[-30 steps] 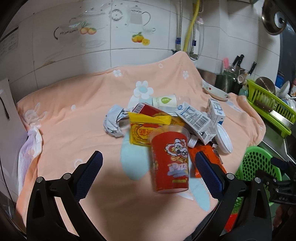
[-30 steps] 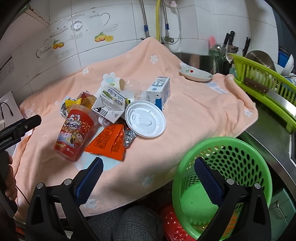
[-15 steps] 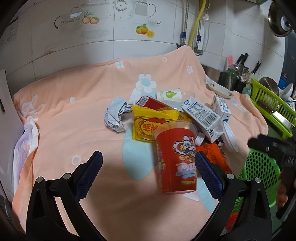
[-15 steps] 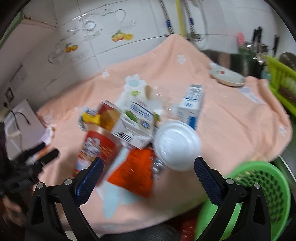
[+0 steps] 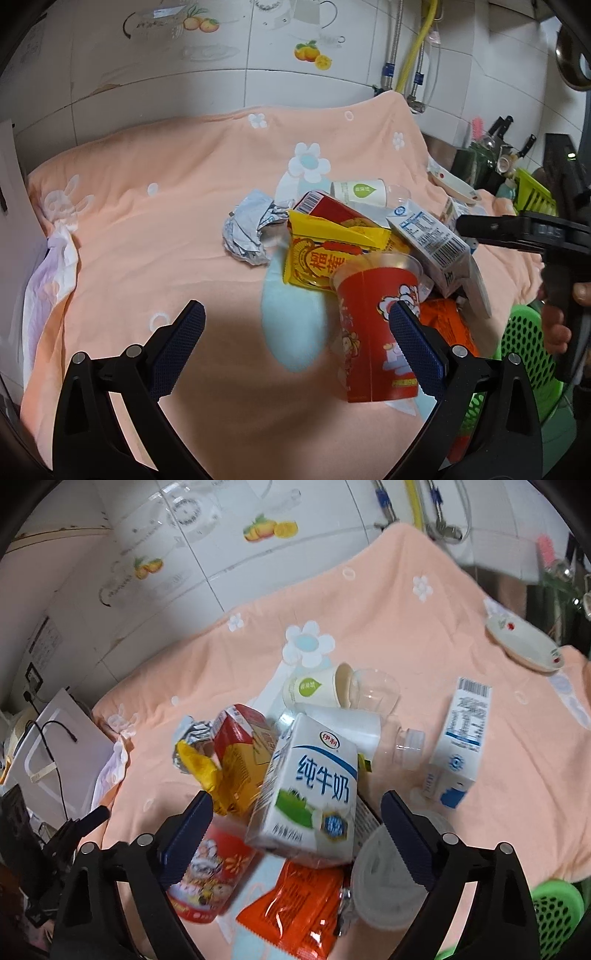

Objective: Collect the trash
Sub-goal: 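Move the right gripper down to the white milk carton, then drop the milk carton into the green basket while the left gripper grasps the red cup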

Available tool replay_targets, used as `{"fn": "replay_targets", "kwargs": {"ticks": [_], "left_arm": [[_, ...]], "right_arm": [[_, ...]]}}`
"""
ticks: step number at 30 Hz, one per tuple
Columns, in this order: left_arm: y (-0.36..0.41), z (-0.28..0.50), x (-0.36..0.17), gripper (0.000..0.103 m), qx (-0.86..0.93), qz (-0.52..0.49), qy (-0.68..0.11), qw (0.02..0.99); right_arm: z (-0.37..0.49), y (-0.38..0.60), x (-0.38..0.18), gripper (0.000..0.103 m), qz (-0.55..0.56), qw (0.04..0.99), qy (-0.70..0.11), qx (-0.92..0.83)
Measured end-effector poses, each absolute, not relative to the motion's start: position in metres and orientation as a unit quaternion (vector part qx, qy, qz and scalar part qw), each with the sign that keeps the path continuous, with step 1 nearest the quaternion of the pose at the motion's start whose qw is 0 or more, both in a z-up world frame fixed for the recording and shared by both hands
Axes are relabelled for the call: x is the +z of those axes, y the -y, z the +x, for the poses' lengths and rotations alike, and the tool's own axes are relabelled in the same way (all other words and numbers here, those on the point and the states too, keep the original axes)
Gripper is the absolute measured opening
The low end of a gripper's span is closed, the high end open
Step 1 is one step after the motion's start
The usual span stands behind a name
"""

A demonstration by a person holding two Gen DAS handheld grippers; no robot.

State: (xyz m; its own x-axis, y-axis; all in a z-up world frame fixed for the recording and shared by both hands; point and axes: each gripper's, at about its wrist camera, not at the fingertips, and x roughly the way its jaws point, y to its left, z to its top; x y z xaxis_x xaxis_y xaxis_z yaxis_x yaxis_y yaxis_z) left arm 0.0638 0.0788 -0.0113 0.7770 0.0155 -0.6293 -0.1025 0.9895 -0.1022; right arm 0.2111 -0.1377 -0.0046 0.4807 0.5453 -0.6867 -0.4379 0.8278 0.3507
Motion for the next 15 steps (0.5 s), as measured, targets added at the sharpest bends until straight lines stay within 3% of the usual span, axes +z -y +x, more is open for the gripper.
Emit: {"fn": "replay_targets", "kwargs": {"ticks": [13,15], "left_arm": [[-0.086,0.075,-0.019,0.098,0.037,-0.071,-0.341,0.937],[-0.085,0.076,-0.020,0.098,0.036,-0.070,-0.342,0.936]], "right_arm": [[0.266,0.127,-0.043,0.088,0.123,0.793,-0.508,0.314],[0.270,0.130,-0.048,0.082,0.142,0.781,-0.516,0.323]]}}
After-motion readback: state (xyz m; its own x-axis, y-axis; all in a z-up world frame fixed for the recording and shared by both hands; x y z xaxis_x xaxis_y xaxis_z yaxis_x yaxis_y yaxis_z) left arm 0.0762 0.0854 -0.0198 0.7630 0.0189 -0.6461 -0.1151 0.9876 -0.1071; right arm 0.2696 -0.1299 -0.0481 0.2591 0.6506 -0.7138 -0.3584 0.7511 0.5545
